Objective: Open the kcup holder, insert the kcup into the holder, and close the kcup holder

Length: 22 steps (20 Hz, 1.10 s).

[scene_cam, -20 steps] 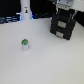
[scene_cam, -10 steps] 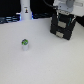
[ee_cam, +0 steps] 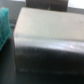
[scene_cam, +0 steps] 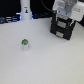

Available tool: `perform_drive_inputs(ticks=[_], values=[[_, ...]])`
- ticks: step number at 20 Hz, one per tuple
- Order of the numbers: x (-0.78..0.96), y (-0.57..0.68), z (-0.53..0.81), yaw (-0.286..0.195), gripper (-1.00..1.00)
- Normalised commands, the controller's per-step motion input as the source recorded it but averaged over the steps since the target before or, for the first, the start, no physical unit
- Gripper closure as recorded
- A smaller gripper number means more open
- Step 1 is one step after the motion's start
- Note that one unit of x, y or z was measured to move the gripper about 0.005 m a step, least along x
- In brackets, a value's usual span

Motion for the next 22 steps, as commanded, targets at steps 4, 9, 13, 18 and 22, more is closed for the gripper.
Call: perform_drive_inputs(ticks=[4, 9, 13, 18, 22], values=[[-0.05, 0.01, -0.03, -0.052, 1.00], [0.01, 0.00, -0.01, -0.025, 1.00], [0.27, -0.04, 0.07, -0.015, 1.00], [0.74, -0.15, 0.19, -0.044, 1.00], [0.87, -0.23, 0.23, -0.046, 1.00]])
